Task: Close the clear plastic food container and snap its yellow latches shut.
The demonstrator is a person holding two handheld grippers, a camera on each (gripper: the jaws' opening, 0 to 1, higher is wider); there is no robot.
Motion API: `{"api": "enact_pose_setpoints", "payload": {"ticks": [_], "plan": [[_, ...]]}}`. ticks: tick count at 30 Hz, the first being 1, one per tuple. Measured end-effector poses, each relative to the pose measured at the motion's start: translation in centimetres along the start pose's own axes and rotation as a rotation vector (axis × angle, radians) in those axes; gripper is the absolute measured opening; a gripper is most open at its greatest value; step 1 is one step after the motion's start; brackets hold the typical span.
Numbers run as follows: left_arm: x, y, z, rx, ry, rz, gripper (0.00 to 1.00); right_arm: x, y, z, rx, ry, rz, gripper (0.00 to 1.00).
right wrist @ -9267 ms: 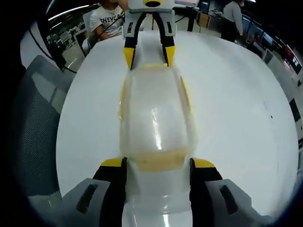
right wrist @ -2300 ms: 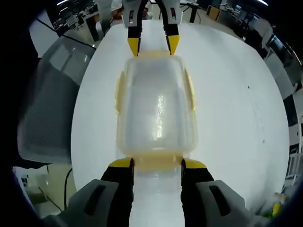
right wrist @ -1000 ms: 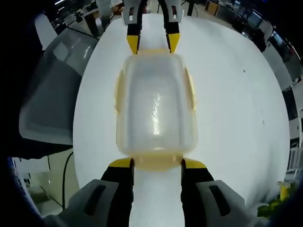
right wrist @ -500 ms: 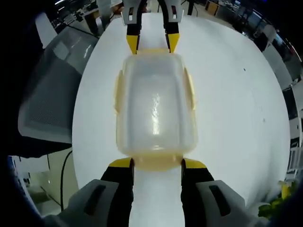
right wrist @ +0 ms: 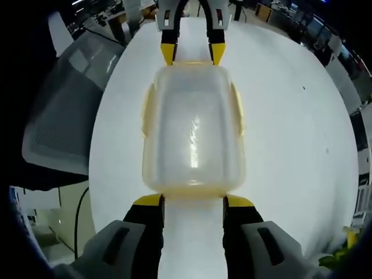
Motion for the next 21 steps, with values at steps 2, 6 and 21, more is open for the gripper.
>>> {"api": "enact_pose_setpoints", "payload": {"ticks": [2,6,21], "plan": [[-0.02,-0.06,0.02,-0.006,0.0,0.005,0.33,0.05,-0.01,0.01,-0.004,-0.001,-0.003,0.36],[0.04,-0.14,0.01,-0.011,-0.005,0.006,0.33,0.03,-0.03,-0.03,-0.001,-0.001,-0.004,0.36],[0.15,-0.16,-0.07,-0.012,-0.009,0.015,0.34,-0.06,0.23,-0.07,0.017,0.008,0.007,0.37]]}}
Point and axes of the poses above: the point that each gripper's makers call its tool centre point, and the gripper's own axes: z roughly forward along the fingers, x roughly to its right, y roughly out of its underside, the point moved 9 cm from there along -z, roughly backward along the fingers, and after that the axes turned 9 degrees about -z, right-handed, at the moved point
